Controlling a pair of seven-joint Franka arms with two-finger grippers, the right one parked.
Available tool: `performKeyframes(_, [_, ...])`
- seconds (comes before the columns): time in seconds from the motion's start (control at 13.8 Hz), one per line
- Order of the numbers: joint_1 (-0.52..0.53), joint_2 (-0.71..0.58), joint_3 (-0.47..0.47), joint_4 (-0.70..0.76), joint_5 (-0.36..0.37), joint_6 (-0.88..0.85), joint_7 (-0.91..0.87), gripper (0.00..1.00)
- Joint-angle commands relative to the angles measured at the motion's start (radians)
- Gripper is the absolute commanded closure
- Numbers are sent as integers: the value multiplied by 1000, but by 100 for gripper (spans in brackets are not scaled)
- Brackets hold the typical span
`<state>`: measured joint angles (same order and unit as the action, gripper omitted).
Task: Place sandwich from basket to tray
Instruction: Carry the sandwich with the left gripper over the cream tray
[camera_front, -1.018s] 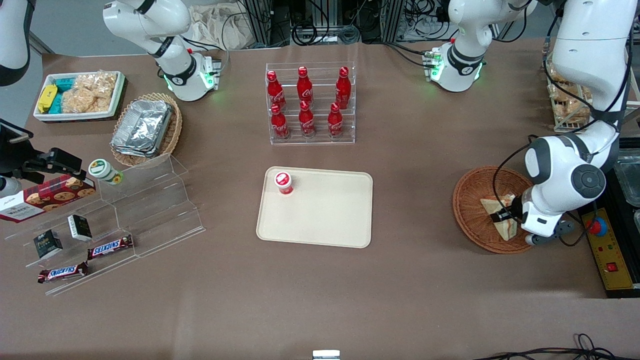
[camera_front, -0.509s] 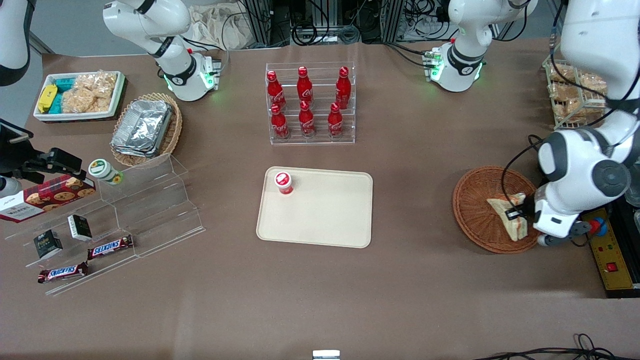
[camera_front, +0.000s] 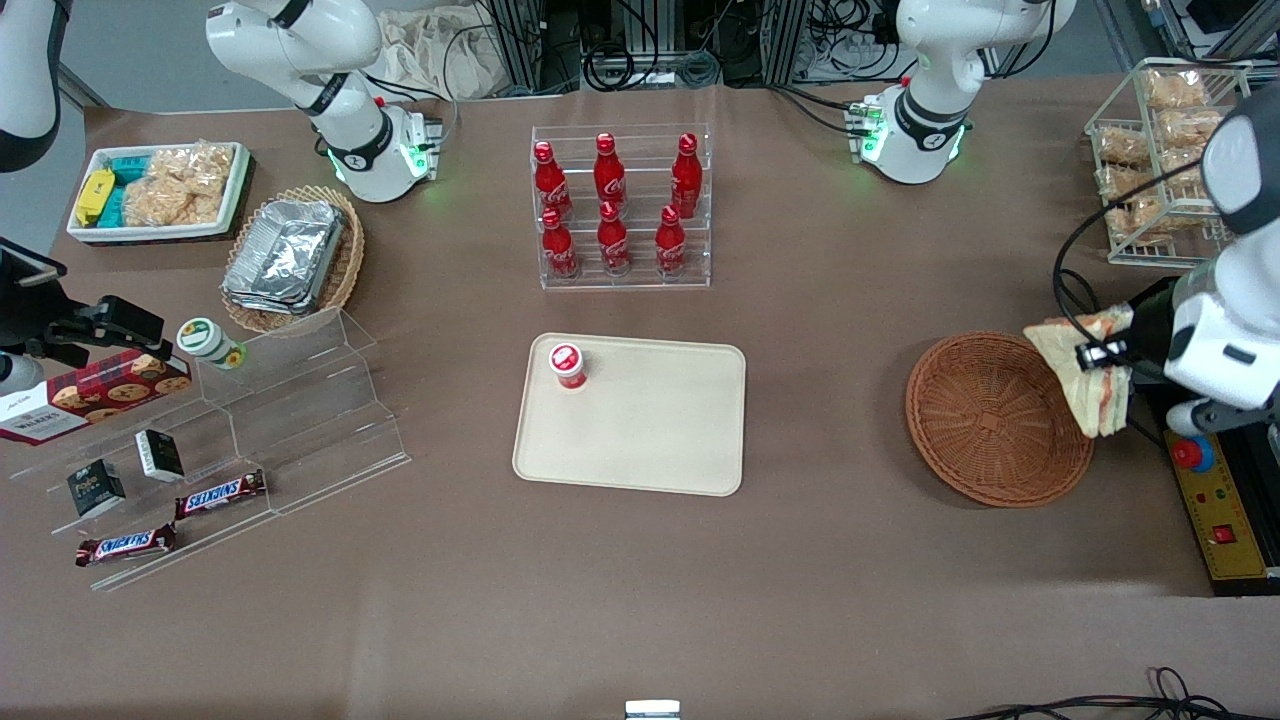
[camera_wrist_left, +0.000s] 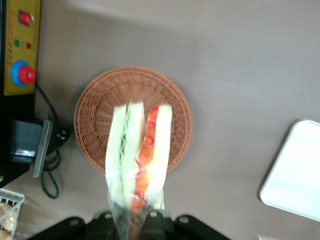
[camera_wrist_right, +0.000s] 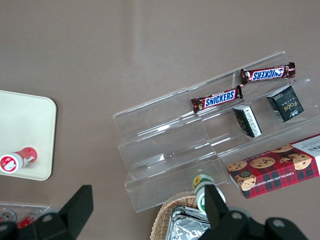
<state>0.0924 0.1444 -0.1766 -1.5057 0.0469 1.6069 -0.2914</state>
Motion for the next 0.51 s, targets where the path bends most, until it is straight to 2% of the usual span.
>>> performKeyframes(0.0, [-3, -32, -84, 70, 31, -108, -75, 86])
performKeyframes(0.15, [-3, -48, -215, 71, 54, -113, -254, 86])
performKeyframes(0.44, [-5, -5, -452, 68, 54, -95, -581, 88])
